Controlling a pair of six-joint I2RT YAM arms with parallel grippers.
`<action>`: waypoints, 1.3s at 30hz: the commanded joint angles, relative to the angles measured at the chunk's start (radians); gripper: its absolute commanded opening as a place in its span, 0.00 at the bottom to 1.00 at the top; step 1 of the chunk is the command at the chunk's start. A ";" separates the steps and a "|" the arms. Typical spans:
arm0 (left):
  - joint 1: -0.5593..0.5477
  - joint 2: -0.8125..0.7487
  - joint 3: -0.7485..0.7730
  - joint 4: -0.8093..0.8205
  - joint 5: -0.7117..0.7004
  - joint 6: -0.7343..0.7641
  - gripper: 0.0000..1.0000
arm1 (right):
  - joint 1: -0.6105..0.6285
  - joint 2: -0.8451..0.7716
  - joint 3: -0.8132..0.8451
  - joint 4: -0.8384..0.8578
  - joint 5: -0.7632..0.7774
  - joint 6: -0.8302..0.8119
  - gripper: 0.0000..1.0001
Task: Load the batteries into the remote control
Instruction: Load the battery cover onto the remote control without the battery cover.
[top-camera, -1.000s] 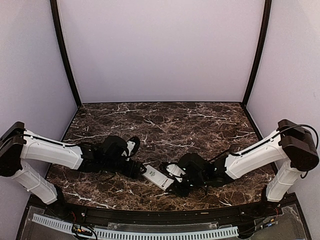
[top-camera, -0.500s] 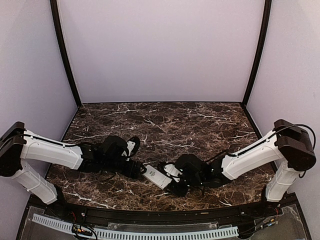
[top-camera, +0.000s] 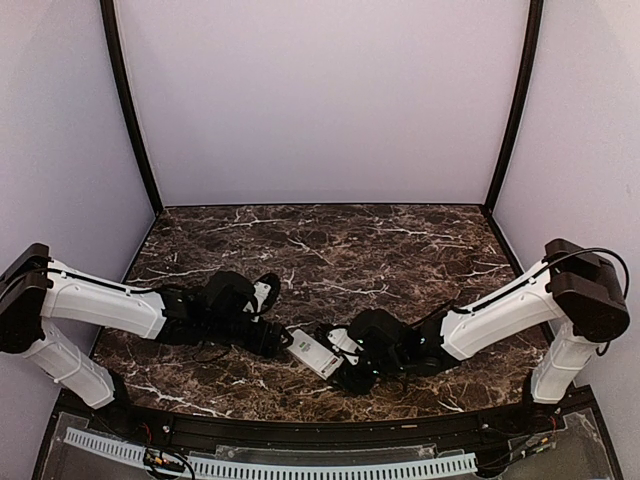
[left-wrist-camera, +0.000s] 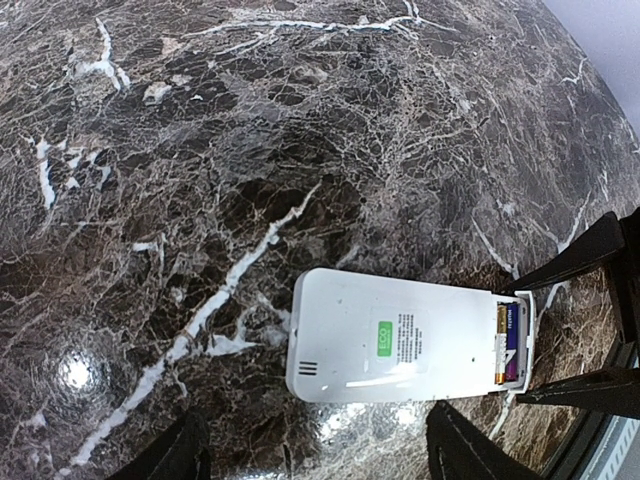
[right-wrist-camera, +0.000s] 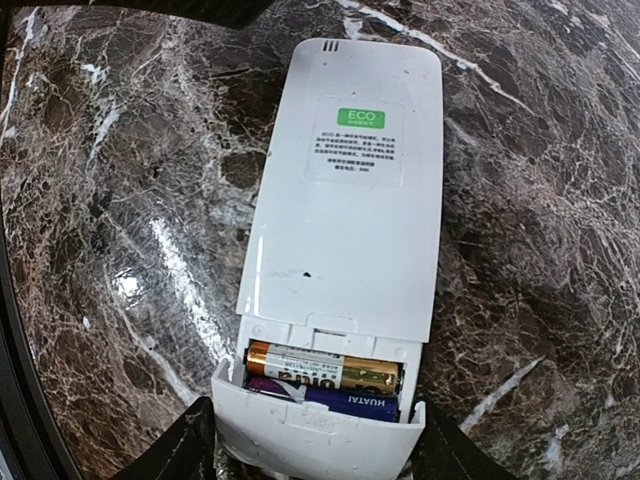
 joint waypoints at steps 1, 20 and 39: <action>0.005 0.002 -0.015 -0.004 0.008 0.014 0.73 | 0.012 0.018 0.011 -0.028 0.011 0.031 0.62; 0.005 0.000 -0.025 0.006 0.009 0.015 0.73 | 0.020 -0.084 0.052 -0.054 -0.005 -0.003 0.79; 0.018 0.084 0.009 -0.041 -0.026 -0.026 0.66 | -0.017 -0.151 0.135 -0.359 -0.001 0.671 0.10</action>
